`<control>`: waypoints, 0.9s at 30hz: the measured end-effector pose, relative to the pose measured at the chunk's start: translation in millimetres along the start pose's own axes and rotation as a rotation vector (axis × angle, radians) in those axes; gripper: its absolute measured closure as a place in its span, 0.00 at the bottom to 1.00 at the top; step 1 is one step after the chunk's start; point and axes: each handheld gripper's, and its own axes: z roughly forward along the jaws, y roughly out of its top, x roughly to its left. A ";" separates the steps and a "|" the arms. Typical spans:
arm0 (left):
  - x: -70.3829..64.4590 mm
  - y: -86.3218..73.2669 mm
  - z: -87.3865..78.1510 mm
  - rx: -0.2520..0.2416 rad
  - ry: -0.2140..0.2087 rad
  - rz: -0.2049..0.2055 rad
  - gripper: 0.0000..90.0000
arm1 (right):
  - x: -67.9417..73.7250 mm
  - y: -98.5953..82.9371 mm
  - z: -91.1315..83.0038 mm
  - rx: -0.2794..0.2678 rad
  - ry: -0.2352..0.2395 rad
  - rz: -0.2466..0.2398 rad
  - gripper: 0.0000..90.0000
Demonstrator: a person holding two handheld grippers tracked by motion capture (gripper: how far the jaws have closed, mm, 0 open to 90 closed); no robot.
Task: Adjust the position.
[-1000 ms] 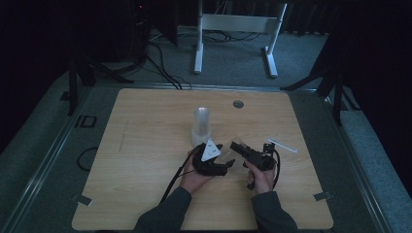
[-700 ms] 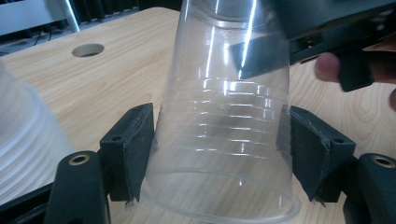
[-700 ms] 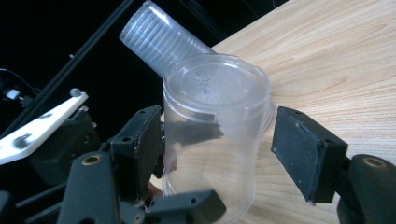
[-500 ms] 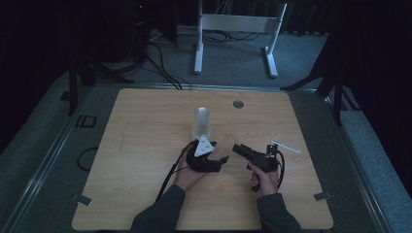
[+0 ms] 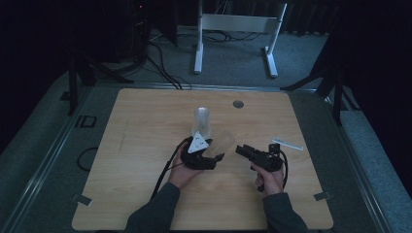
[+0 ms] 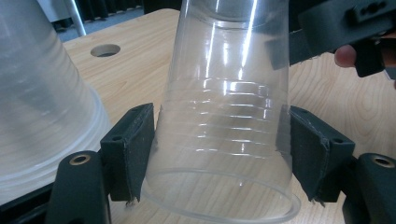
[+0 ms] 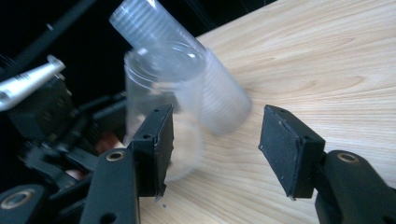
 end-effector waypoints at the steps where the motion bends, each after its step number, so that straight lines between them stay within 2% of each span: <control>1: 0.8 0.8 -1.2 0.005 -0.005 0.003 0.32 | 0.6 2.2 -1.1 0.012 -0.019 -0.031 0.50; 4: 2.8 2.7 -4.1 0.009 -0.007 0.014 0.32 | 2.1 9.3 -4.7 0.039 -0.066 -0.103 0.50; 5: 2.8 2.7 -4.1 0.009 -0.007 0.014 0.32 | 2.1 9.3 -4.7 0.039 -0.066 -0.103 0.50; 6: 5.0 3.5 -6.6 0.004 0.000 0.013 0.32 | 2.4 11.4 -5.5 0.052 -0.078 -0.127 0.50; 7: 6.3 3.9 -8.2 0.003 0.000 0.009 0.32 | 3.1 15.3 -6.7 0.073 -0.105 -0.173 0.50; 9: 8.0 4.7 -9.9 0.003 0.000 0.010 0.32 | 4.1 19.1 -7.8 0.096 -0.135 -0.221 0.49; 13: 10.7 7.1 -13.9 0.003 -0.005 0.016 0.32 | 5.2 21.8 -8.1 0.114 -0.156 -0.254 0.49; 14: 12.0 7.9 -15.3 -0.001 -0.009 0.015 0.32 | 6.9 26.3 -8.6 0.136 -0.195 -0.309 0.51; 16: 14.0 9.6 -18.0 -0.006 -0.013 0.016 0.32 | 9.1 29.5 -9.8 0.146 -0.220 -0.350 0.53; 18: 14.6 10.4 -19.1 -0.004 -0.015 0.017 0.32 | 10.6 31.1 -10.7 0.149 -0.228 -0.364 0.53; 22: 17.5 12.6 -23.1 0.006 -0.027 0.031 0.32 | 16.4 39.3 -12.9 0.167 -0.259 -0.433 0.55; 24: 18.5 13.1 -24.7 0.003 -0.029 0.032 0.32 | 17.2 40.3 -13.2 0.171 -0.264 -0.441 0.56; 27: 18.9 13.6 -26.1 0.002 -0.032 0.034 0.32 | 22.1 44.6 -14.5 0.180 -0.276 -0.478 0.57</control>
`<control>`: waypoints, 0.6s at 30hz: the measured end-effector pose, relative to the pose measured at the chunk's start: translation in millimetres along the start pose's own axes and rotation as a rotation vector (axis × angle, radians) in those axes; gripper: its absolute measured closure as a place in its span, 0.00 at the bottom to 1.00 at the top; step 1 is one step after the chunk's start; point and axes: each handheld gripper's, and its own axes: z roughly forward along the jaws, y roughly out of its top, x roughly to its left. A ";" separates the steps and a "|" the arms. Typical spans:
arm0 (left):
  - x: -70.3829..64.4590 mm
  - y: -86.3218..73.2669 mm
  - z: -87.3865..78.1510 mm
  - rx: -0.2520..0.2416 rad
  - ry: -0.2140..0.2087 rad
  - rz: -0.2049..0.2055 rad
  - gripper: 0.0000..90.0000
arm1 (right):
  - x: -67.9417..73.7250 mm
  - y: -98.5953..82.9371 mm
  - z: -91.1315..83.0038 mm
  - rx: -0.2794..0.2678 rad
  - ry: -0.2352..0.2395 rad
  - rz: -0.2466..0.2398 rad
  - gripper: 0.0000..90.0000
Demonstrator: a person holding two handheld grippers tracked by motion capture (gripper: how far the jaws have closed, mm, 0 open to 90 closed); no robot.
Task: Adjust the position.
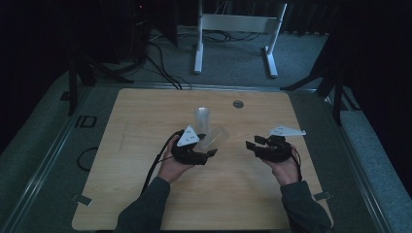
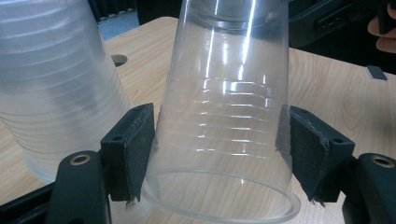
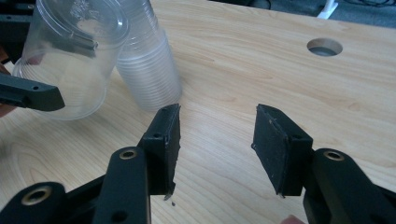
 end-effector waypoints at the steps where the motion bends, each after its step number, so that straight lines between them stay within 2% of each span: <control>1: 0.1 0.2 -0.2 0.002 -0.003 0.004 0.32 | 0.8 1.5 -0.6 0.005 -0.003 -0.010 0.57; 6: 0.2 0.7 -0.3 0.024 -0.023 0.021 0.32 | 2.1 7.2 -3.4 0.020 -0.010 -0.057 0.60; 10: 0.5 1.5 -0.8 0.029 -0.030 0.026 0.32 | 1.2 9.6 -5.0 0.025 -0.006 -0.071 0.62; 15: 2.4 2.2 -2.1 0.035 -0.049 0.033 0.32 | 2.0 15.7 -6.5 0.063 -0.023 -0.135 0.64; 17: 2.8 2.3 -2.1 0.037 -0.051 0.034 0.32 | 2.1 16.4 -6.5 0.068 -0.024 -0.143 0.63; 18: 3.0 2.8 -2.1 0.043 -0.053 0.039 0.32 | 2.0 18.7 -5.8 0.090 -0.032 -0.169 0.62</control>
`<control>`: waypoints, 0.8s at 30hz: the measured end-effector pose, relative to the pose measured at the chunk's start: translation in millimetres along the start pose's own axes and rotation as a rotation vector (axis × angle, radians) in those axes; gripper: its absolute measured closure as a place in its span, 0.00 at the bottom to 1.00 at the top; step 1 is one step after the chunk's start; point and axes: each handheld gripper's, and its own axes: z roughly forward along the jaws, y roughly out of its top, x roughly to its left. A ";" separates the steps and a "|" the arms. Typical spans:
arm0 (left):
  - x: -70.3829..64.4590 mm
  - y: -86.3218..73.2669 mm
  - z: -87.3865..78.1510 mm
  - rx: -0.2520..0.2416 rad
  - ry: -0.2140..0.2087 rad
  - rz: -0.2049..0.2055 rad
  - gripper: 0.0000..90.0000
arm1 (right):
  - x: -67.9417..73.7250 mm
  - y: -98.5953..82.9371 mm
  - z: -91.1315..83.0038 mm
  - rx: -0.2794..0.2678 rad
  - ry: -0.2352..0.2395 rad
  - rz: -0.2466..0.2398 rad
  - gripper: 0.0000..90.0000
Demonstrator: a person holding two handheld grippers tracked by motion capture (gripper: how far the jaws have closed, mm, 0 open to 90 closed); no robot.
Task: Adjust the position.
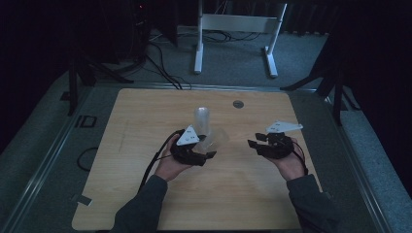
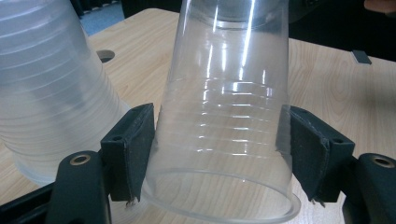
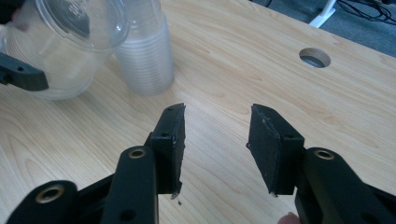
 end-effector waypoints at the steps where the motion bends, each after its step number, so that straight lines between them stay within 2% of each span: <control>1: 0.0 0.2 -0.1 0.001 0.000 0.001 0.32 | 0.0 0.5 0.1 0.005 0.000 -0.004 0.62; 3: 0.3 1.1 -0.6 0.009 -0.003 0.009 0.32 | 0.4 1.4 0.5 0.013 0.002 -0.017 0.63; 7: 0.6 1.9 -0.9 0.017 -0.009 0.023 0.32 | 4.5 4.7 2.7 0.047 -0.001 -0.080 0.63; 8: 0.6 1.9 -0.9 0.017 -0.009 0.023 0.32 | 4.5 4.7 2.7 0.047 -0.001 -0.080 0.63; 10: 0.4 1.6 -1.0 0.021 -0.020 0.025 0.32 | 8.3 8.1 4.2 0.079 -0.002 -0.130 0.62; 12: -0.1 1.5 -0.8 0.023 -0.024 0.026 0.32 | 10.0 10.1 5.1 0.091 0.002 -0.155 0.62; 21: 0.1 2.9 -1.1 0.043 -0.035 0.041 0.32 | 14.1 13.6 9.9 0.136 0.024 -0.204 0.61; 24: -0.6 5.3 -1.1 0.059 -0.040 0.057 0.32 | 16.7 13.0 12.2 0.170 0.039 -0.223 0.59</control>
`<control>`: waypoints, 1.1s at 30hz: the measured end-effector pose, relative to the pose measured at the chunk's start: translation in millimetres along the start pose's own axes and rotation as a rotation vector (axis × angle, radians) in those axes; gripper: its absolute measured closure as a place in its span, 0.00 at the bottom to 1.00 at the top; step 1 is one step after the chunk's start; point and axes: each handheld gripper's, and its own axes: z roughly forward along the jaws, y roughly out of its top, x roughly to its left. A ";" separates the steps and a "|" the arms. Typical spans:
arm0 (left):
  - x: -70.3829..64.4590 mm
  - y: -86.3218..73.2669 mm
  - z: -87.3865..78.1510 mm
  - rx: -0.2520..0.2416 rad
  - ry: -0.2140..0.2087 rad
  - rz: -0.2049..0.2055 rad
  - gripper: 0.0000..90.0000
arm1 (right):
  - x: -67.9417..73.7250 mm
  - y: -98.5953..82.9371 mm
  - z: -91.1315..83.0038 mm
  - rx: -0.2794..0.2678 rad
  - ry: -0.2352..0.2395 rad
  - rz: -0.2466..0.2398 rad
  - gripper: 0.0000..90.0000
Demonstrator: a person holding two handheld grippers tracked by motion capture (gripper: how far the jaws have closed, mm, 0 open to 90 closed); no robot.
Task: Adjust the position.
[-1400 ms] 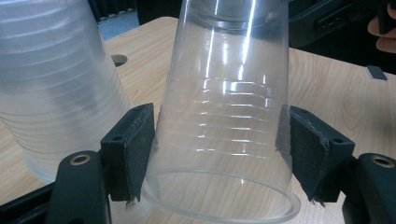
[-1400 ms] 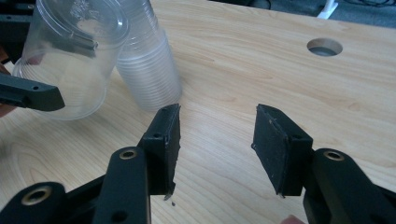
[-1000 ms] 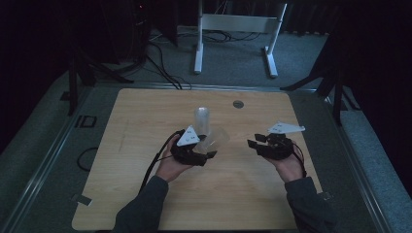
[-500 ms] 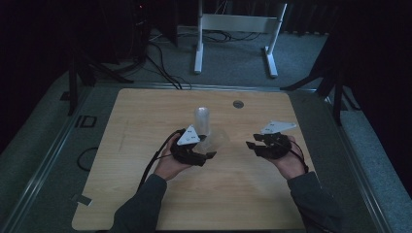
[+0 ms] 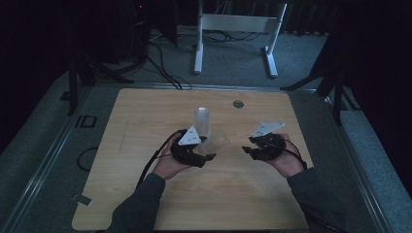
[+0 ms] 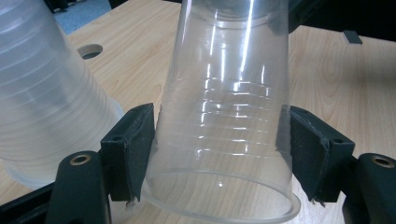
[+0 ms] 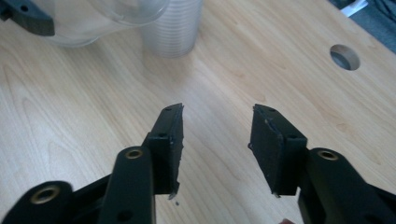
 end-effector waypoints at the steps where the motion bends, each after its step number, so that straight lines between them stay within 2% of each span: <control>1: 0.0 0.8 0.0 0.003 -0.003 0.004 0.32 | 0.5 0.3 0.6 0.004 0.002 -0.004 0.59; 4: -0.5 2.8 0.2 0.013 -0.008 0.014 0.32 | 1.5 1.8 2.0 0.014 0.001 -0.020 0.52; 9: -0.2 2.8 0.9 0.038 -0.019 0.021 0.32 | 3.3 5.7 3.0 0.032 0.004 -0.052 0.48; 19: -2.3 3.7 5.3 0.097 -0.031 0.067 0.32 | 6.4 10.1 4.1 0.057 0.018 -0.107 0.46; 23: -2.3 2.8 7.2 0.115 -0.035 0.073 0.32 | 7.3 11.7 5.0 0.082 0.026 -0.113 0.45; 33: -5.5 4.0 11.9 0.160 -0.051 0.100 0.33 | 14.0 18.4 6.6 0.110 0.049 -0.172 0.43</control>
